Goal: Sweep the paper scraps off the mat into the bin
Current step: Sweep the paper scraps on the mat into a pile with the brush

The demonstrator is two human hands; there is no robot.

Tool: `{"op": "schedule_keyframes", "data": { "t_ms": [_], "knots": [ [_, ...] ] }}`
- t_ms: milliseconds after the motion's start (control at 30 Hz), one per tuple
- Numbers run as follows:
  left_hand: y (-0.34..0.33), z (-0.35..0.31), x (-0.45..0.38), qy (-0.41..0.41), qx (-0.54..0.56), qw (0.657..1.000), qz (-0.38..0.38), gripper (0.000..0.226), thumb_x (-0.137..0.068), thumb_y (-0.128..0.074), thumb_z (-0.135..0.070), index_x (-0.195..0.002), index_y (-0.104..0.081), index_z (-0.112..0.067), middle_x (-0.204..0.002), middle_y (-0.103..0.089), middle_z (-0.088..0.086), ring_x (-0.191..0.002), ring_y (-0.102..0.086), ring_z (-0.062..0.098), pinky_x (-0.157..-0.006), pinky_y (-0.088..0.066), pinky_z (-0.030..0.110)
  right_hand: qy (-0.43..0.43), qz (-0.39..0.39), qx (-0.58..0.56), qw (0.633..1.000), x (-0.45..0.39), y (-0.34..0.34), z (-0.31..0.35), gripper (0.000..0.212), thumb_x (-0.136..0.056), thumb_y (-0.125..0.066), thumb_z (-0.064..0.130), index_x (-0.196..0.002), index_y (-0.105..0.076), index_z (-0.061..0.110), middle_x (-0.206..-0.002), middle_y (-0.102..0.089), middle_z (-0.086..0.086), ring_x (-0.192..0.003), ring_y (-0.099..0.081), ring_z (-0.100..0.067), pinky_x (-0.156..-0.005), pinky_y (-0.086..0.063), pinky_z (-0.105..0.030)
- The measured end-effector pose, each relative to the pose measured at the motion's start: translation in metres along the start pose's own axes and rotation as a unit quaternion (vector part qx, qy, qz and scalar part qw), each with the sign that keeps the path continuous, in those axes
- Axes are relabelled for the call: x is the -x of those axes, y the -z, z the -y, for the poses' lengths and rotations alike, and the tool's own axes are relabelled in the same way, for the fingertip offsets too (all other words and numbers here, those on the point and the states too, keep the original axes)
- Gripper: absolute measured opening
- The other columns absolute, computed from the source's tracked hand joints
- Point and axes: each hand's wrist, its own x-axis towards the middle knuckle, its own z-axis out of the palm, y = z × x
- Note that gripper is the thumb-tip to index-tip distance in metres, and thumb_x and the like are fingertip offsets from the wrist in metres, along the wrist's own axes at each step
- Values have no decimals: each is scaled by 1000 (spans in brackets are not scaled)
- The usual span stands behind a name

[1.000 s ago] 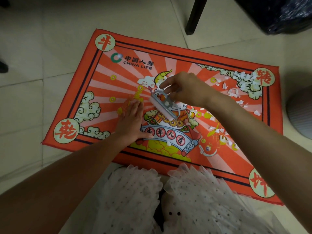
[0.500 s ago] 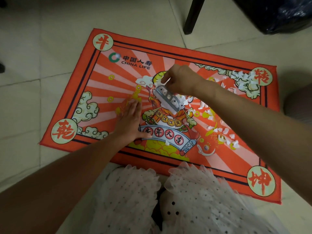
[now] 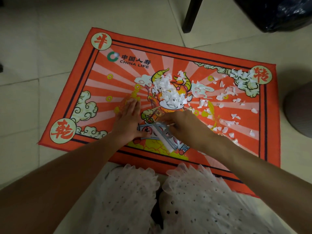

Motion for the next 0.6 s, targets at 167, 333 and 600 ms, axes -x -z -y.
{"op": "schedule_keyframes", "data": {
  "t_ms": [167,333,600],
  "knots": [
    [1,-2,0,-1,-13,1000,4,131,-68,-70,-68,-154,12,-13,-162,18,4,-149,15,22,-120,-11,50,23,-34,77,996,-22,7,-16,48,-86,-47,-3,-126,-63,18,-110,-68,-18,-97,-67,-35,-78,-55,-44],
    [5,-4,1,3,-9,1000,14,130,-69,-71,-66,-153,13,-14,-162,19,2,-149,15,23,-119,-13,54,39,-46,146,987,-48,38,-22,48,-87,-46,-8,-127,-63,13,-114,-69,-15,-104,-66,-30,-84,-55,-43],
    [4,-3,1,4,-3,1000,13,131,-68,-71,-67,-154,13,-14,-162,17,3,-149,14,24,-119,-14,55,42,-24,123,991,-55,78,-31,45,-88,-53,-4,-128,-61,13,-115,-71,-8,-107,-67,-18,-91,-54,-36]
  ]
}}
